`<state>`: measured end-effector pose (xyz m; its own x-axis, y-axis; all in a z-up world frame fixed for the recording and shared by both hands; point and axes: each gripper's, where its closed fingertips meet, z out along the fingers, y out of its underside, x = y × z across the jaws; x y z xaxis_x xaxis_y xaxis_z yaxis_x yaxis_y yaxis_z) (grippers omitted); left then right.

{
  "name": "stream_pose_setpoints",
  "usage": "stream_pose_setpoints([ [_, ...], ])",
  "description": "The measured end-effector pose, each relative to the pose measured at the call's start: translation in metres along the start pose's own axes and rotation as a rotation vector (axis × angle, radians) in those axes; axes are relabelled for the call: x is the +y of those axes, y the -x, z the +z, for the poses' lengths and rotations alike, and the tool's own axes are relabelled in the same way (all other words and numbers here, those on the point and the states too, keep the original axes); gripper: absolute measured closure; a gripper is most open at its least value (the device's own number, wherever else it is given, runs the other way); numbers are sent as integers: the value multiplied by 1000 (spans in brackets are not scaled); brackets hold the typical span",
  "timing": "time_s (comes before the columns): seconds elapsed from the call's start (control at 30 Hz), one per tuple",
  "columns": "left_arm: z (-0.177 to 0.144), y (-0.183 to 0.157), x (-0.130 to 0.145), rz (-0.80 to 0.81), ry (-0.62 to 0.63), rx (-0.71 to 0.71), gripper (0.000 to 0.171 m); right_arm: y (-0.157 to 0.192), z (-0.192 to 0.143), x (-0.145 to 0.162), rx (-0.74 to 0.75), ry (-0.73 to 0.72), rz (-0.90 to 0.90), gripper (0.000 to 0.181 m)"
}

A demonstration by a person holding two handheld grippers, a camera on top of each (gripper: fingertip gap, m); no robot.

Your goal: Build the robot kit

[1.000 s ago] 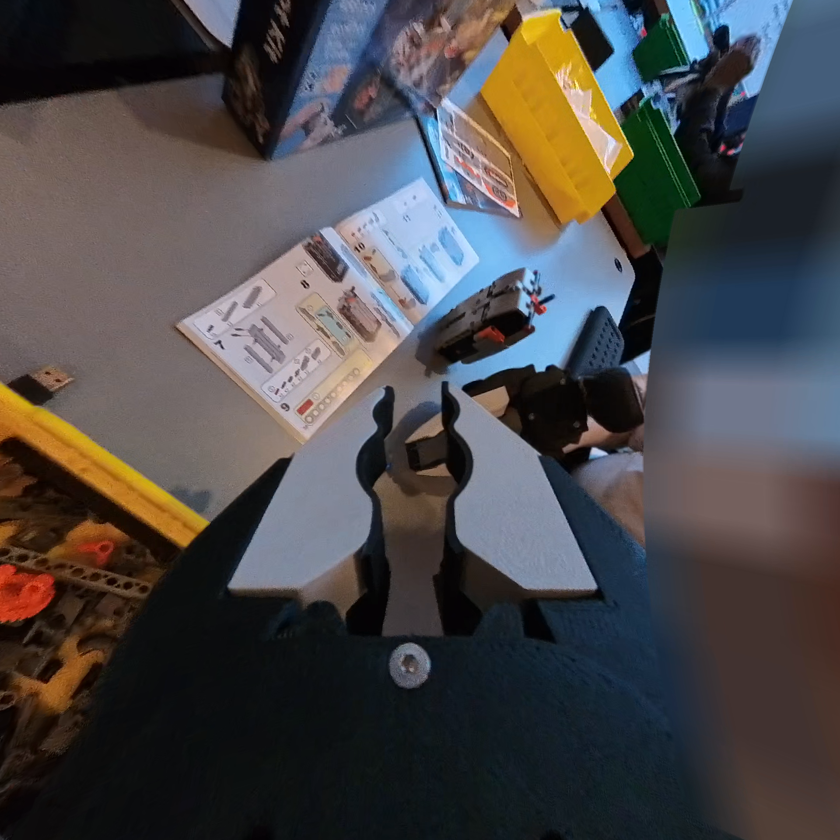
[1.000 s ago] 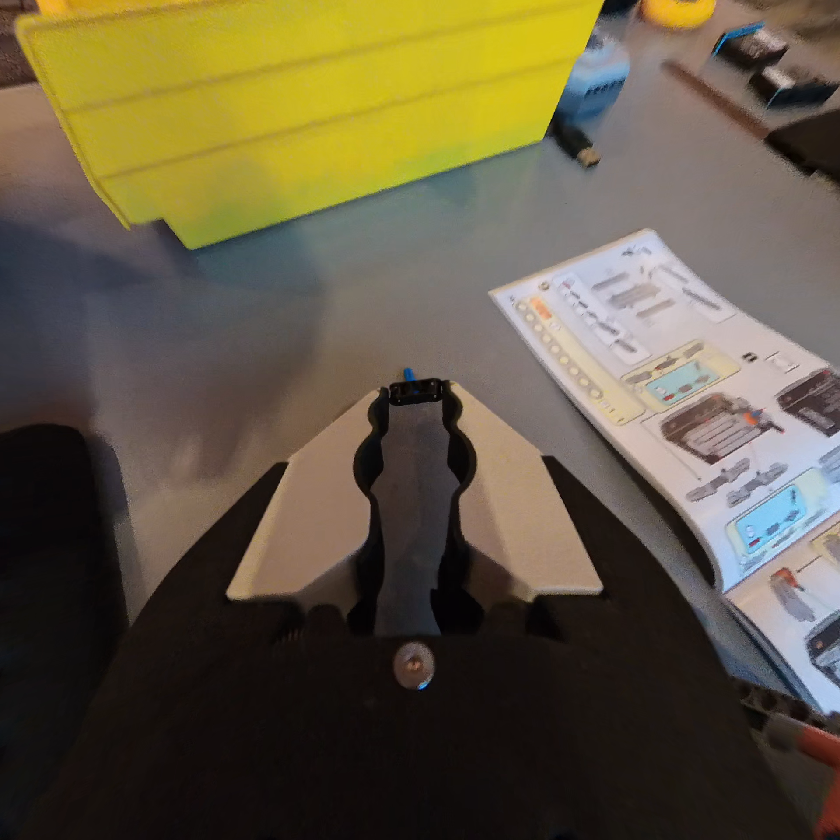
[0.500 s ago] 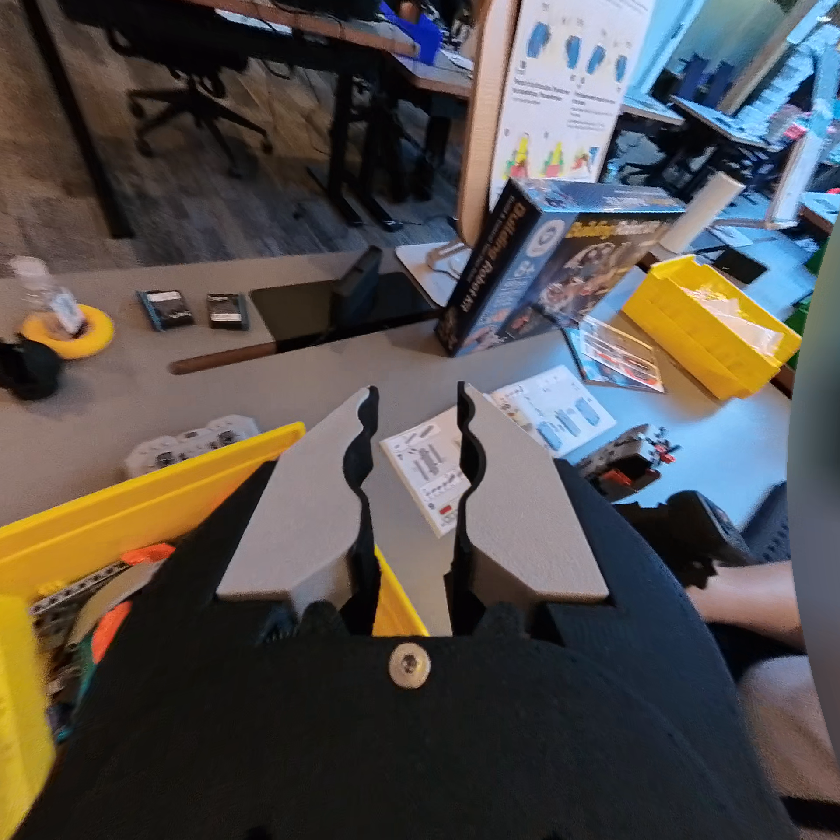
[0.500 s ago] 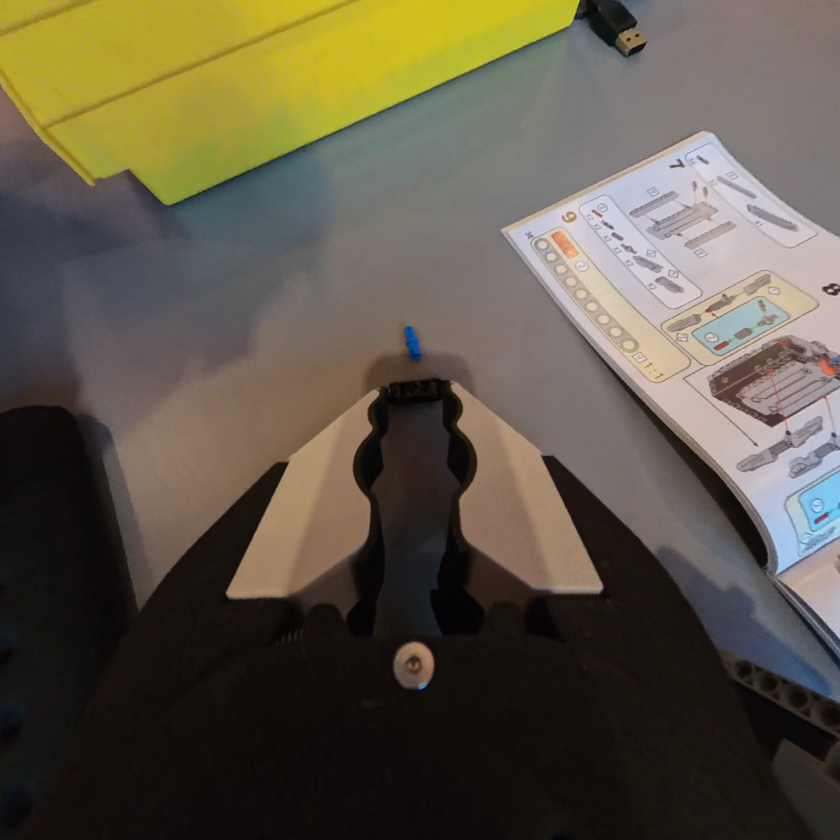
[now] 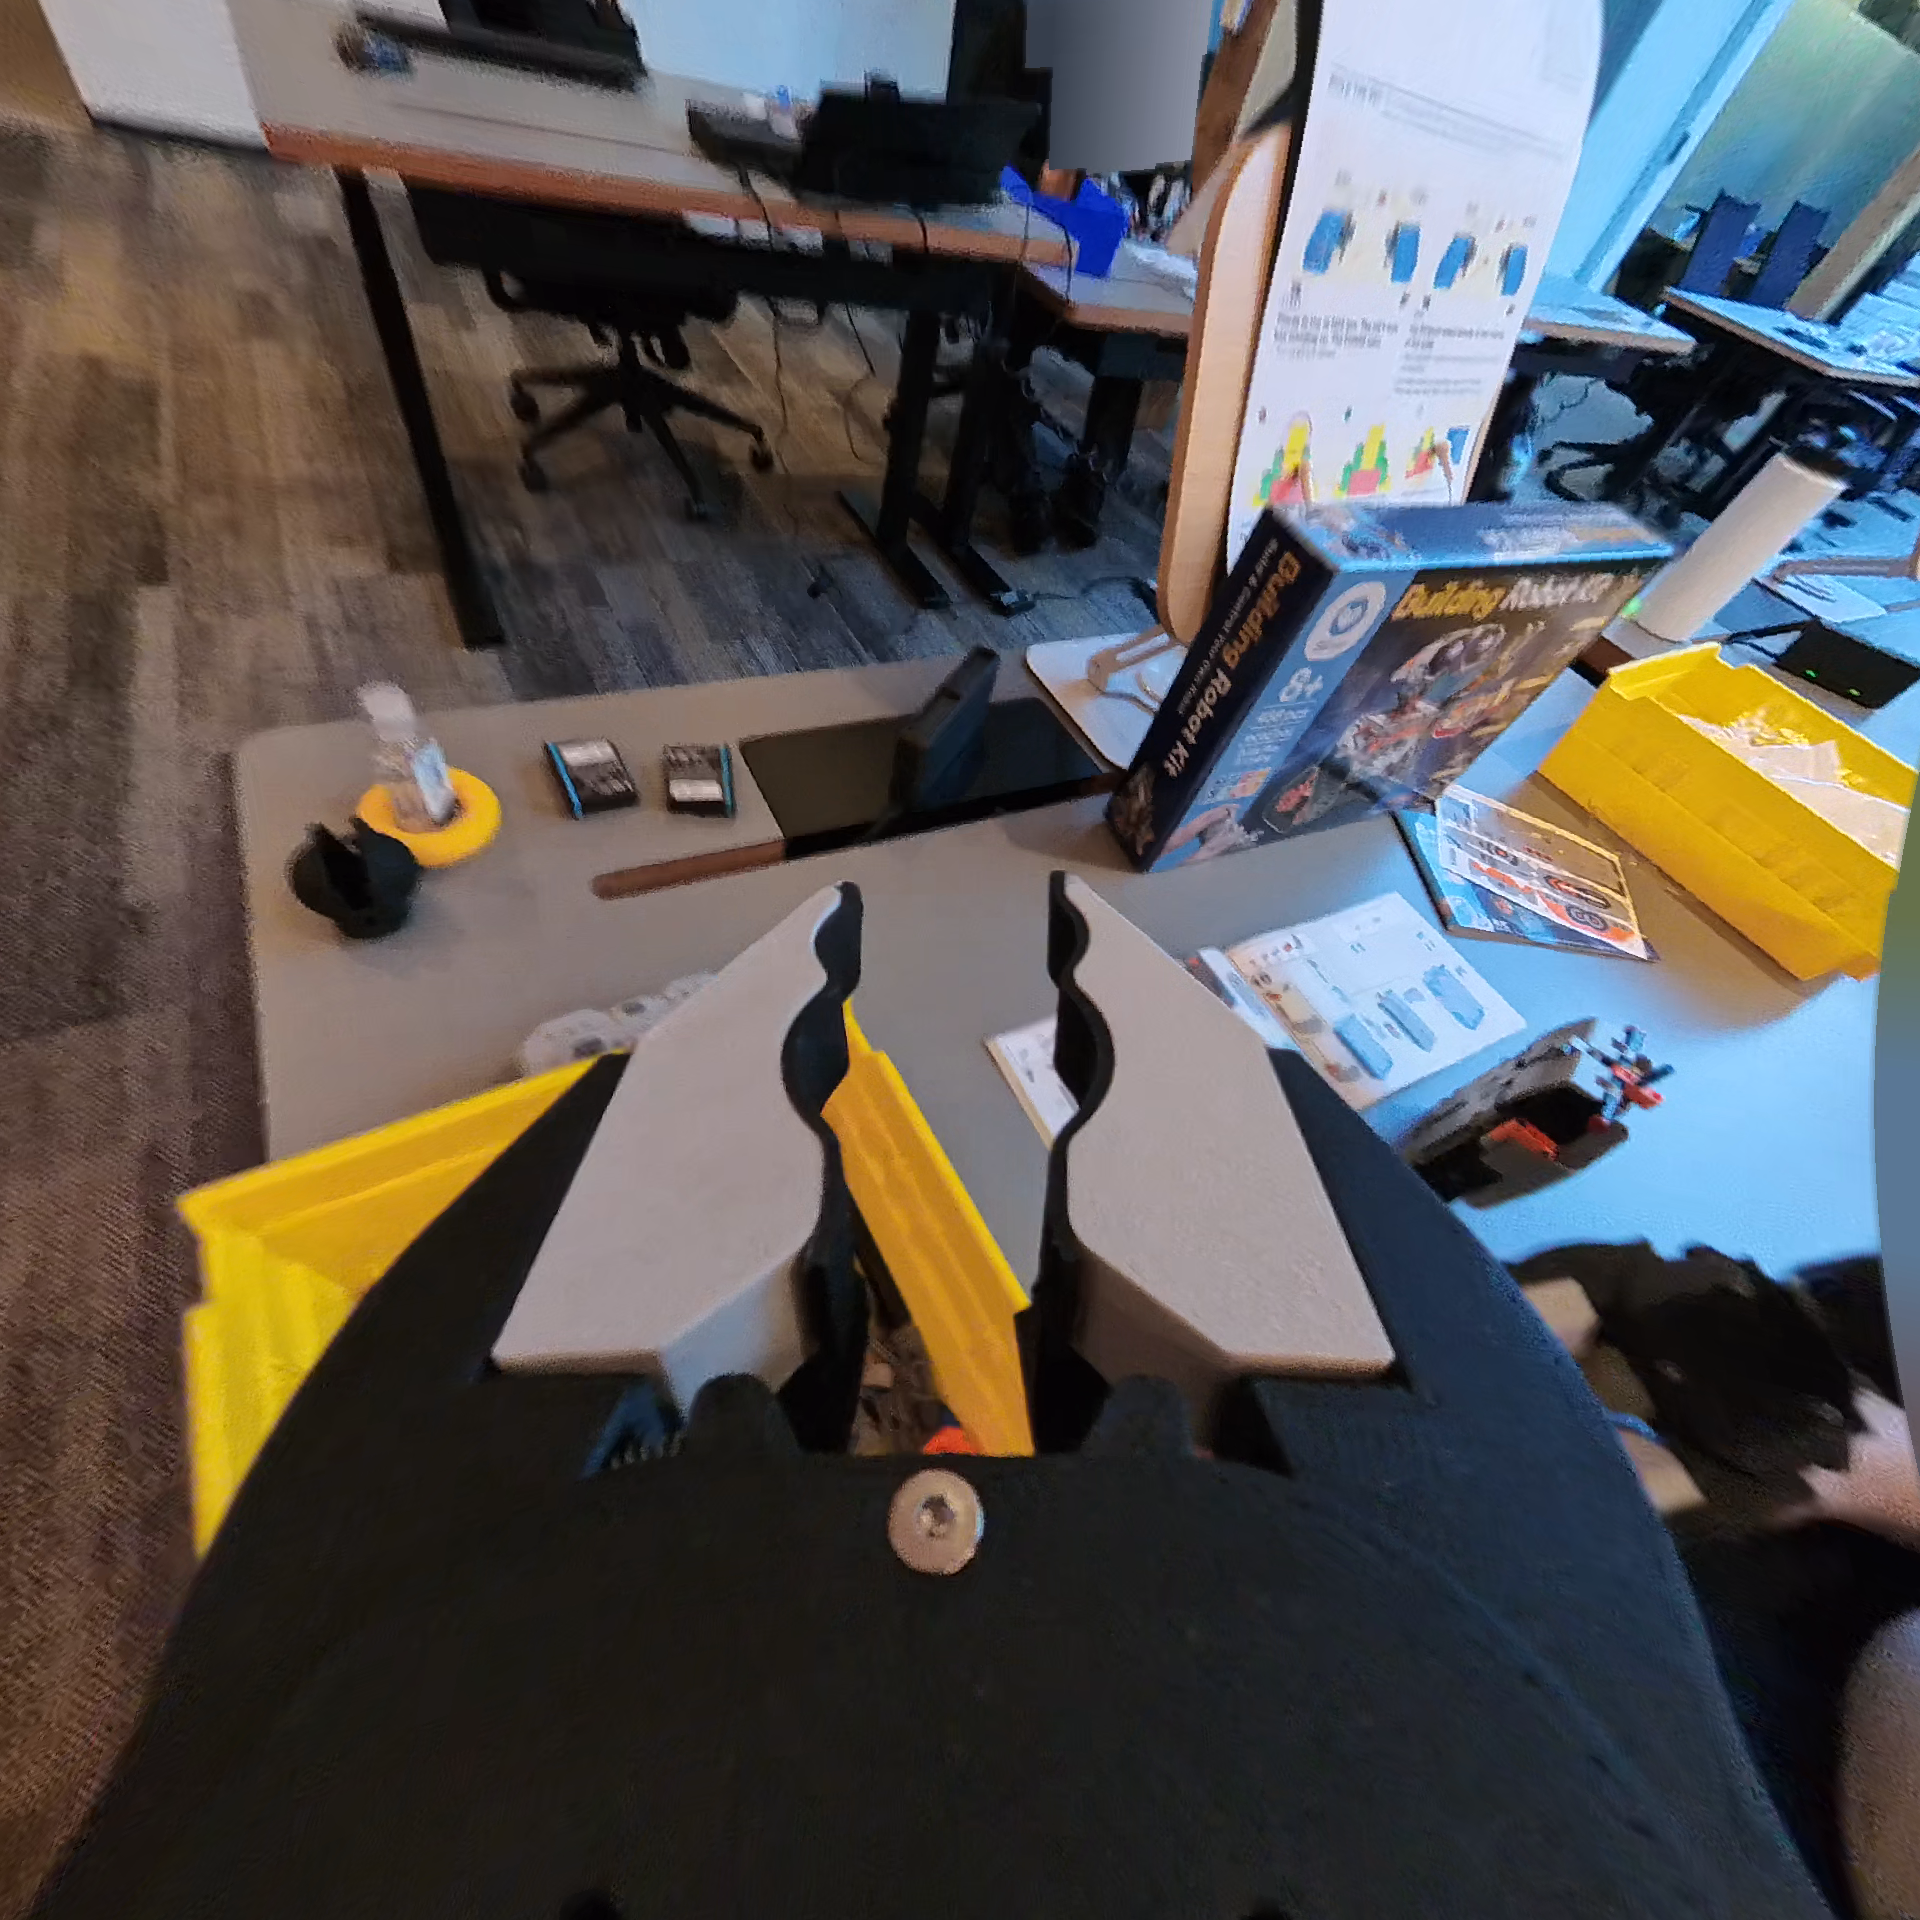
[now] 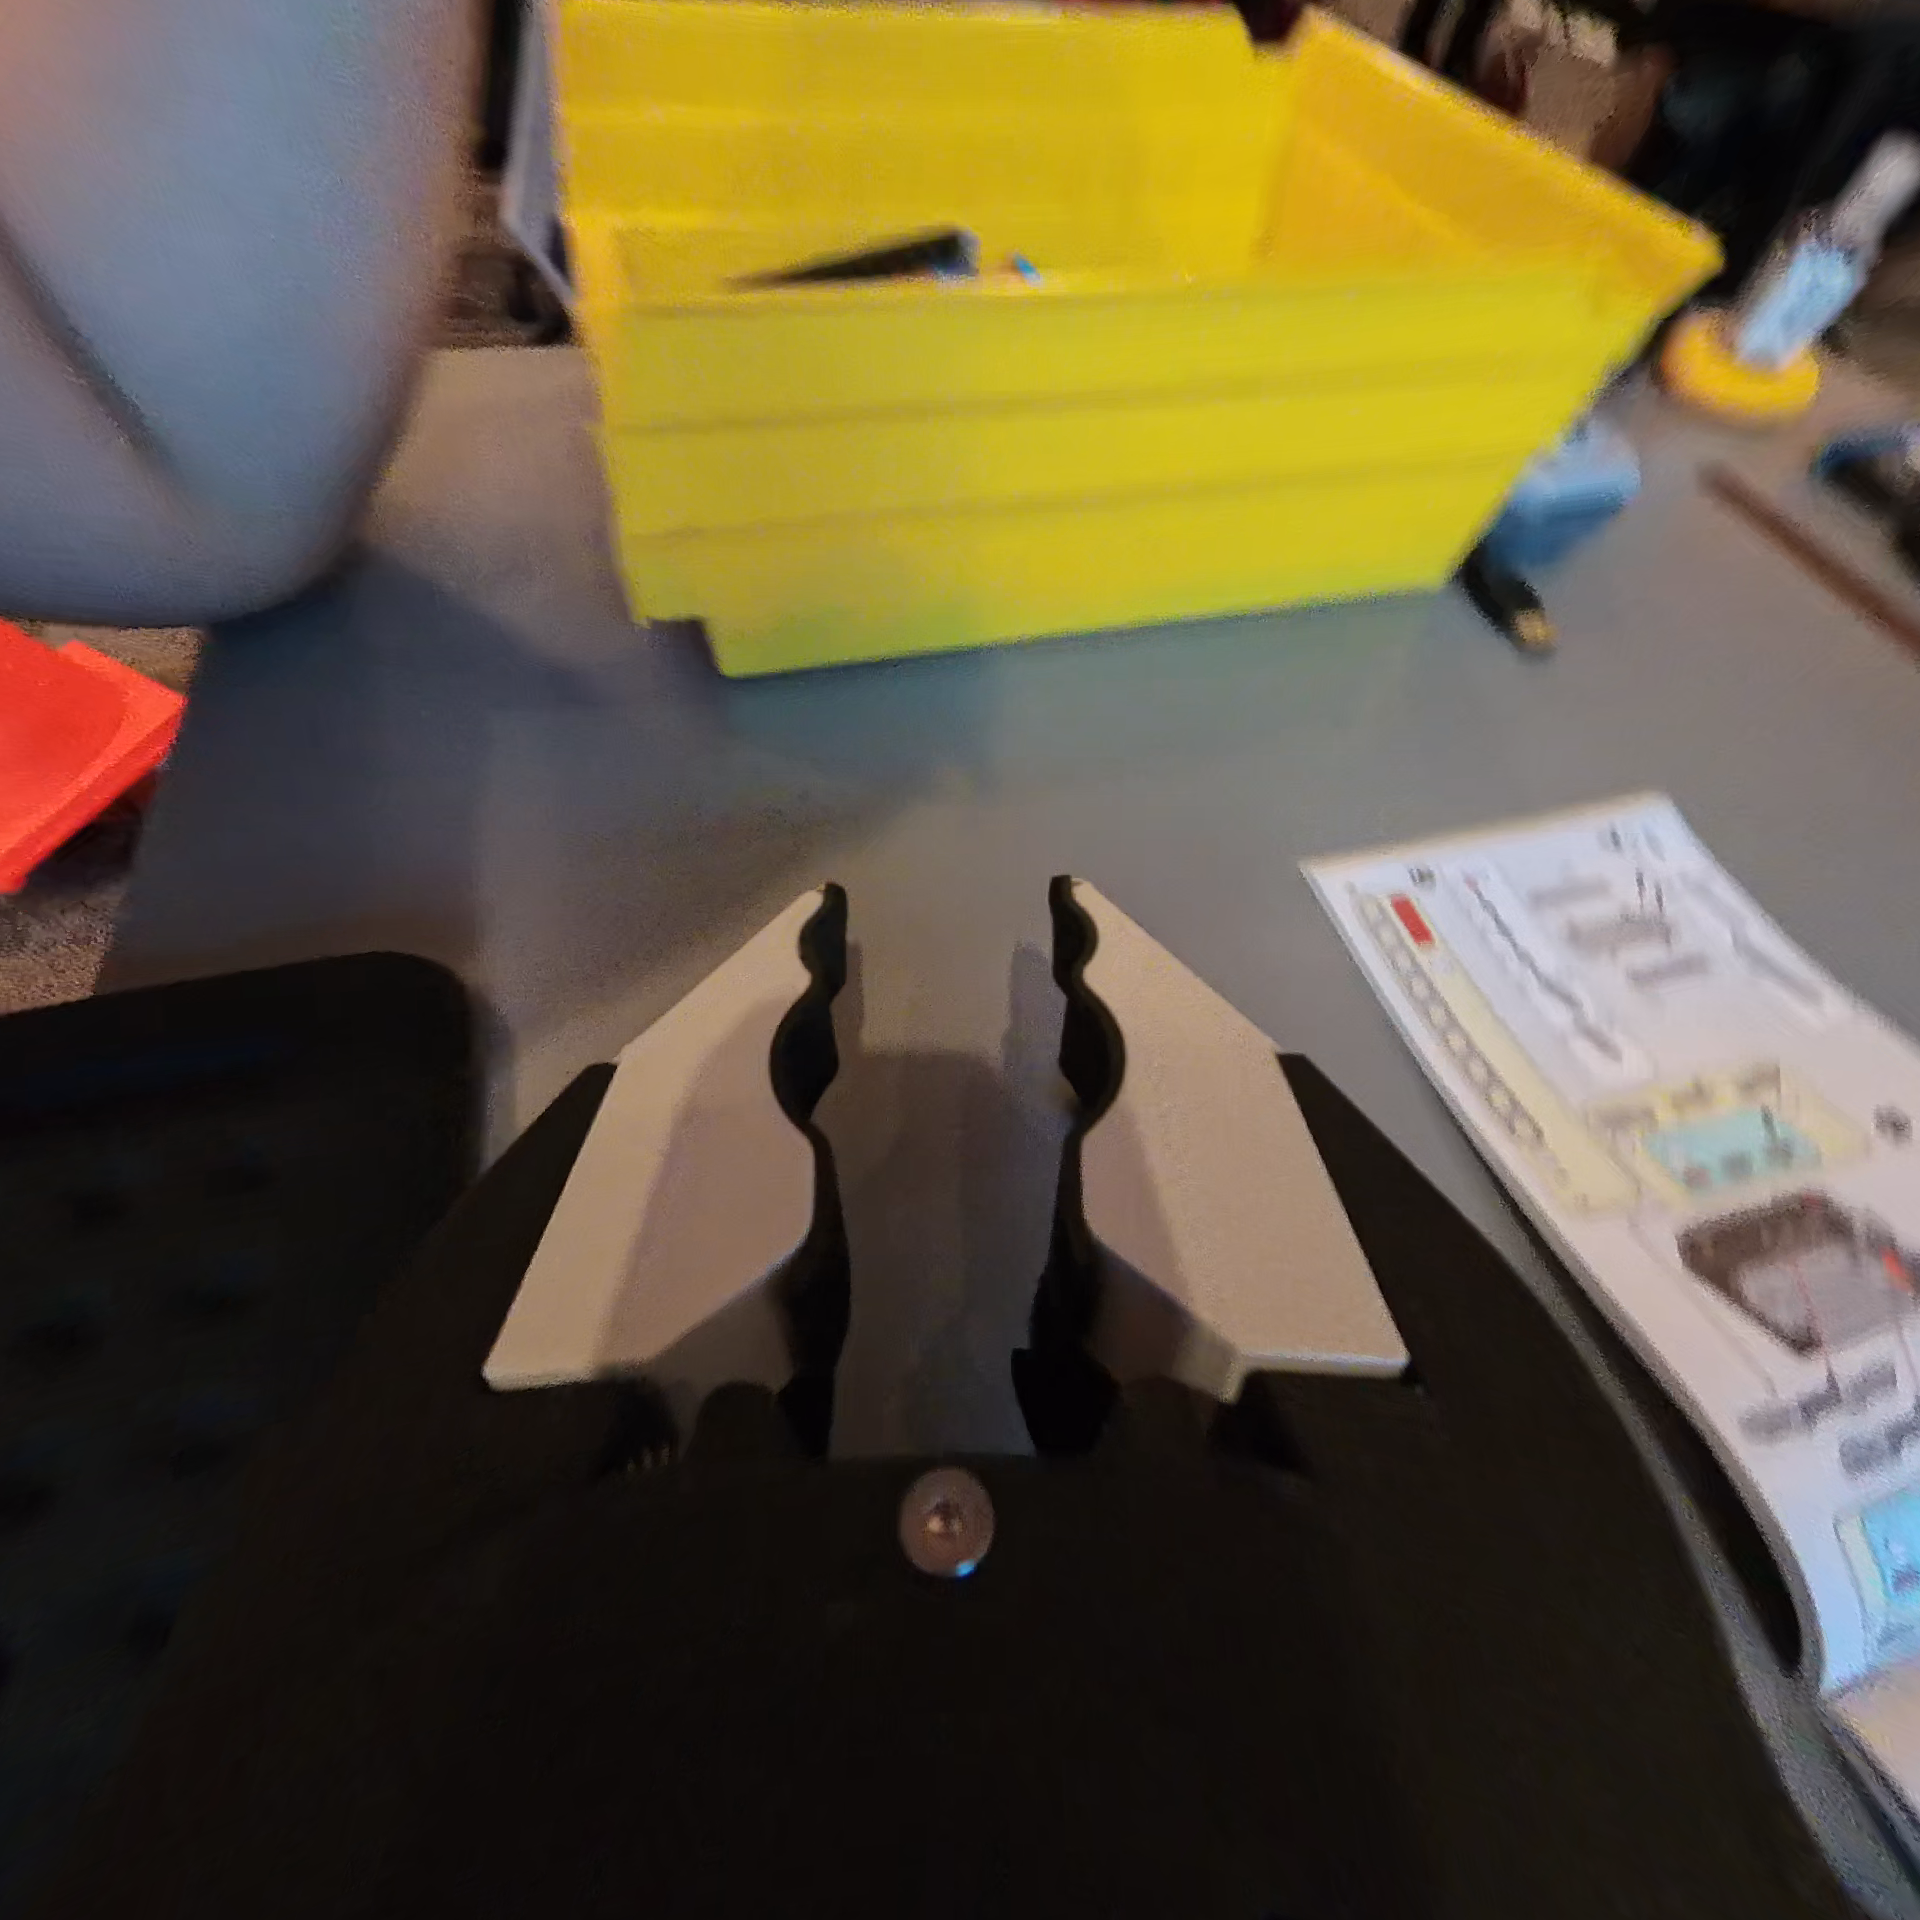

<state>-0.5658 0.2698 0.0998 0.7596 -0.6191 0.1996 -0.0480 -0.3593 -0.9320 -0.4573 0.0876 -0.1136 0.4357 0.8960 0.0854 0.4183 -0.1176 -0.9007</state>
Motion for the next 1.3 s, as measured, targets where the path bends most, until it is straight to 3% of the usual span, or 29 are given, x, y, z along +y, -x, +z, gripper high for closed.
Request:
stream_pose_setpoints([
  [0.07,-13,12,-6,51,-26,-79,141,15,2,-5,-22,-22,-79,142],
  [0.17,-16,32,18,99,98,-174,140,25,8,4,-66,18,-98,142],
  [0.2,-12,38,37,106,191,-181,139,25,9,5,-74,23,-91,142],
  [0.3,-5,47,105,88,562,-143,160,21,8,2,-74,1,-53,142],
  [0.43,-5,49,179,82,941,-78,160,19,7,3,-78,-1,-20,142],
  [0.53,-5,41,213,134,1106,23,160,20,8,4,-83,5,-20,142],
  [0.67,-8,51,247,420,1255,138,162,19,8,5,-82,9,-20,142],
  [0.73,-7,51,257,519,1257,204,171,19,8,5,-82,11,-15,142],
  [0.9,-1,32,257,484,1203,336,169,20,8,6,-87,14,-11,142],
  [1.3,1,34,269,574,1212,376,171,20,9,8,-96,25,0,142],
])
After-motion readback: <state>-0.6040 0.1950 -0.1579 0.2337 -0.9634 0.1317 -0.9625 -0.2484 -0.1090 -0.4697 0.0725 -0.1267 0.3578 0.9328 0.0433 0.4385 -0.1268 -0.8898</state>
